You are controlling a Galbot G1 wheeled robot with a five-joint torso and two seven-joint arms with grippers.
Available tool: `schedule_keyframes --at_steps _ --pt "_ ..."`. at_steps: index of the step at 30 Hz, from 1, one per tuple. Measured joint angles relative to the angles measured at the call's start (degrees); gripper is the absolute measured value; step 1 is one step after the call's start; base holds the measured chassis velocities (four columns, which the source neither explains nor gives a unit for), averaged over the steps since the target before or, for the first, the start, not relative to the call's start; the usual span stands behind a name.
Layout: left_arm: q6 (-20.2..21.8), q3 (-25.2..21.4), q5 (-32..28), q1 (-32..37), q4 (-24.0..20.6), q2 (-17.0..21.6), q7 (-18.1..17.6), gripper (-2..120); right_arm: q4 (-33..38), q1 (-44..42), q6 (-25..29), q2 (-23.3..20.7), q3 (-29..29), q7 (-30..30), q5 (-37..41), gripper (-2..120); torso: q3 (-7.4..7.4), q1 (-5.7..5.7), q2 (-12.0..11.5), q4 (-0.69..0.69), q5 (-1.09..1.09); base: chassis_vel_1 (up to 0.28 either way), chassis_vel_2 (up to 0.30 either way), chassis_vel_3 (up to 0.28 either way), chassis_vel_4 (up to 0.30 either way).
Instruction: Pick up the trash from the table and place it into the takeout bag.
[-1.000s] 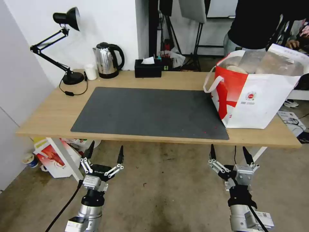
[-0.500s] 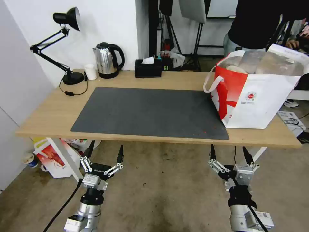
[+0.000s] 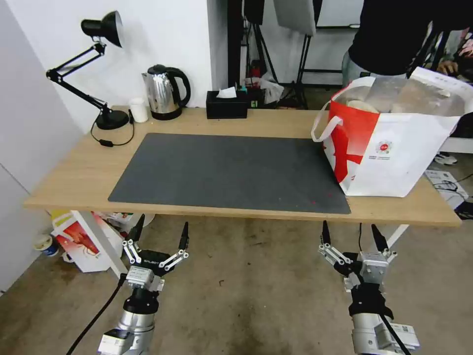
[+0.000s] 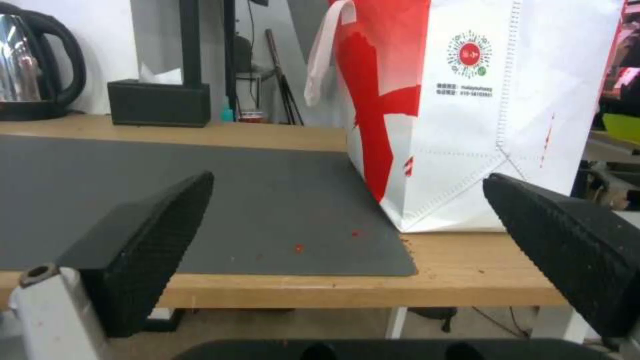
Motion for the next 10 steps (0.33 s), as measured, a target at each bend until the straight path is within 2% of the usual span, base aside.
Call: schedule_keyframes --at_steps 10 --pt "0.0 0.0 0.0 0.0 0.0 0.0 0.0 100 0.0 0.0 0.0 0.0 0.0 0.0 0.0 100 0.0 0.0 0.0 0.0 0.0 0.0 0.0 0.0 0.0"
